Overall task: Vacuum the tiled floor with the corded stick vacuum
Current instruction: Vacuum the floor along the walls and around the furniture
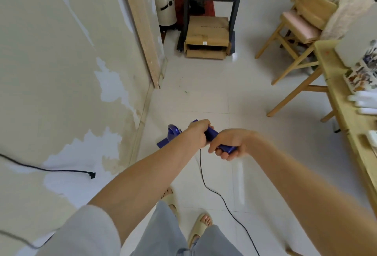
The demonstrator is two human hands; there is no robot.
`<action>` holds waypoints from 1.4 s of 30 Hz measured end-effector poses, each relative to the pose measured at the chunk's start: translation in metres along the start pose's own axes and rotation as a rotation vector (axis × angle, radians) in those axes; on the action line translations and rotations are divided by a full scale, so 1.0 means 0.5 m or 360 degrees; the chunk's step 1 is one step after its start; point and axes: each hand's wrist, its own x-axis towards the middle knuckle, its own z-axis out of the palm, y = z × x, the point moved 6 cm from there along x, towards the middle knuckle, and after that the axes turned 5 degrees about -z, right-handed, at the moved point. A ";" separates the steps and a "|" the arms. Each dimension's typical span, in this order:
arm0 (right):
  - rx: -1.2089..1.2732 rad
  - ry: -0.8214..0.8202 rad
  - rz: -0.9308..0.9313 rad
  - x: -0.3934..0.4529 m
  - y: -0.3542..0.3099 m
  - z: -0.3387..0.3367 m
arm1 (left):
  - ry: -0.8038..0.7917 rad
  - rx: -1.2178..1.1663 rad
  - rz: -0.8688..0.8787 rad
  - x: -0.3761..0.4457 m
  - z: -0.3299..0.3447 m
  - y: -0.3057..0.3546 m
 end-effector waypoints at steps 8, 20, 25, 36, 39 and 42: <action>0.0044 -0.0086 -0.0061 0.121 0.054 0.121 | 0.0288 0.0155 0.0095 0.077 -0.113 -0.031; -0.0109 -0.0145 0.0036 0.018 0.011 0.105 | 0.0128 -0.0022 -0.0043 0.039 -0.103 -0.044; -0.0014 -0.0041 -0.0039 0.050 0.001 0.120 | 0.0143 0.0054 -0.0041 0.049 -0.112 -0.021; 0.0238 0.0147 -0.0068 0.046 0.004 0.231 | 0.0171 0.0444 -0.0048 0.060 -0.207 -0.025; 0.0380 0.0106 -0.0093 0.008 -0.008 0.276 | 0.0097 0.0579 -0.0097 0.029 -0.230 -0.027; 0.0547 0.0105 -0.0071 0.021 -0.047 0.338 | 0.0042 0.0729 -0.0141 0.009 -0.272 0.013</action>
